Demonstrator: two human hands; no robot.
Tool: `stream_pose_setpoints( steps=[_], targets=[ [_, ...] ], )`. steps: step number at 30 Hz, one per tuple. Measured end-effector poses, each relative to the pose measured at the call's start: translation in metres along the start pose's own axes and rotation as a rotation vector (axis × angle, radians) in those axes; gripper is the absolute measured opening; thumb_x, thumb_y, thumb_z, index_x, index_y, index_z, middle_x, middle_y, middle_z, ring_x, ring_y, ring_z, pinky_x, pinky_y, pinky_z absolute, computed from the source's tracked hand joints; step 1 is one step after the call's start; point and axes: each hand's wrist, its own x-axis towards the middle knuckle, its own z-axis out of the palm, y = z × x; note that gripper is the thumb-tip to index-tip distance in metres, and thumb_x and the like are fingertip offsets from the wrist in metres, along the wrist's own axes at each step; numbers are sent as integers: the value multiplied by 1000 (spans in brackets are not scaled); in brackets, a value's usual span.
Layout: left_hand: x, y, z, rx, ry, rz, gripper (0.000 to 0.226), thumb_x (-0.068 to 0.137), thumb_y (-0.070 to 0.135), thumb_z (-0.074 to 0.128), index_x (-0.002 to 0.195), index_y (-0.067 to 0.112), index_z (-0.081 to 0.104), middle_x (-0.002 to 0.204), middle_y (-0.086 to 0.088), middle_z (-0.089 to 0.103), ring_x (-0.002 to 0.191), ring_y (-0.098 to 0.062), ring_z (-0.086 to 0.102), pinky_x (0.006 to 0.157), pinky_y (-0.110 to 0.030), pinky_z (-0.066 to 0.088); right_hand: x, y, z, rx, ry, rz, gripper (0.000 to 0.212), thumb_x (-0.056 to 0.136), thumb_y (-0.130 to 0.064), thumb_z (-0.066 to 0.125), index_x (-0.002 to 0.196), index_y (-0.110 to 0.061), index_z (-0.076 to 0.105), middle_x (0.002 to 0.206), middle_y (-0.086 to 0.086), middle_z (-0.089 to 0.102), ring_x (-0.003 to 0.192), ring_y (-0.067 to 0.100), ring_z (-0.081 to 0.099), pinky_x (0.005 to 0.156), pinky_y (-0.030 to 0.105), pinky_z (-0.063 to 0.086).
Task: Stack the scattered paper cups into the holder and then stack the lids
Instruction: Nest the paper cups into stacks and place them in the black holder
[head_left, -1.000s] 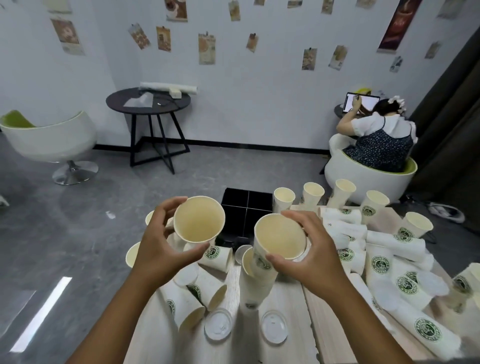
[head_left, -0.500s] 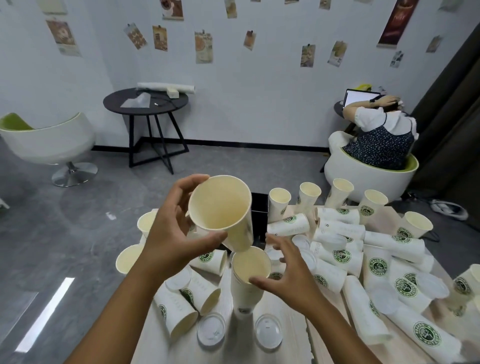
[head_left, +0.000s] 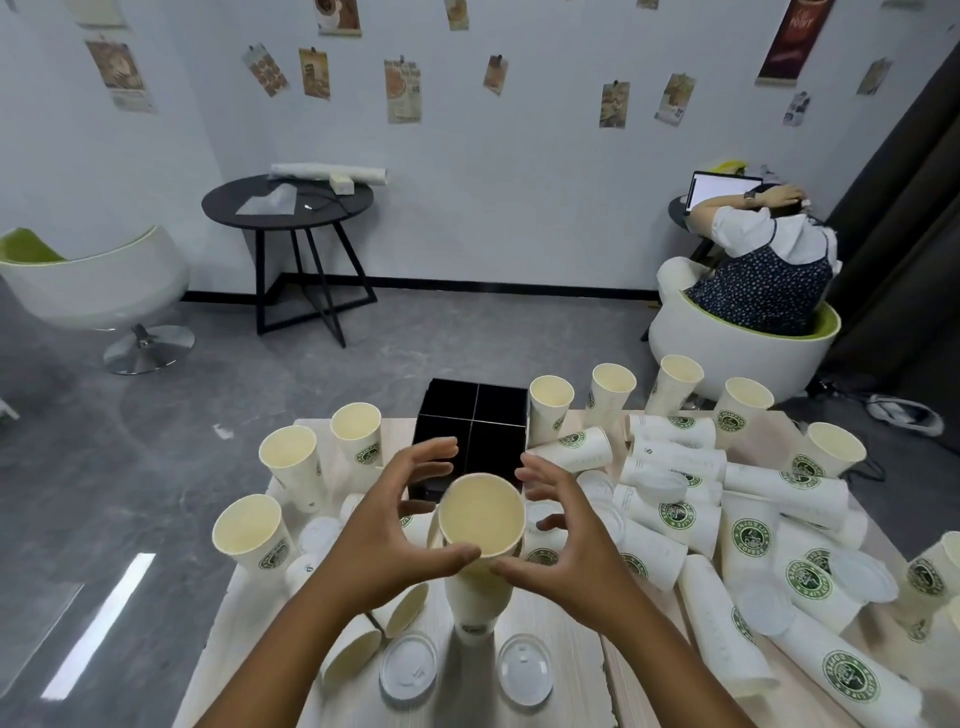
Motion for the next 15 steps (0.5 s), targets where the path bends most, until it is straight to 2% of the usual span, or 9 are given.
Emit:
stream_pose_setpoints(
  steps=[4, 8, 10, 15],
  targets=[
    [-6, -22, 4, 35, 9, -65, 91, 63, 45, 90, 143, 44, 48, 143, 25, 56, 136, -1, 52, 105, -39, 54, 0, 11, 2, -33, -40, 2, 97, 66, -55, 88, 146, -55, 33, 145, -34, 41, 132, -2, 46, 102, 31, 50],
    [-11, -40, 15, 80, -17, -118, 85, 63, 50, 87, 140, 49, 51, 141, 27, 55, 133, 2, 52, 100, -26, 54, 4, 20, 9, -56, -87, 5, 86, 69, -55, 85, 140, -57, 37, 139, -40, 38, 128, -7, 43, 96, 20, 48],
    [-12, -46, 22, 101, -27, -130, 81, 65, 51, 87, 139, 50, 52, 141, 29, 55, 131, 3, 53, 97, -22, 53, 6, 27, 14, -59, -110, -1, 83, 70, -55, 84, 140, -54, 40, 140, -34, 41, 130, -2, 44, 95, 21, 49],
    [-13, -59, 30, 92, -2, -165, 78, 72, 37, 92, 137, 53, 53, 139, 31, 58, 130, 4, 54, 96, -28, 54, 8, 39, 21, -16, -128, 10, 77, 72, -51, 86, 136, -52, 45, 138, -31, 46, 125, -2, 48, 92, 24, 53]
  ],
)
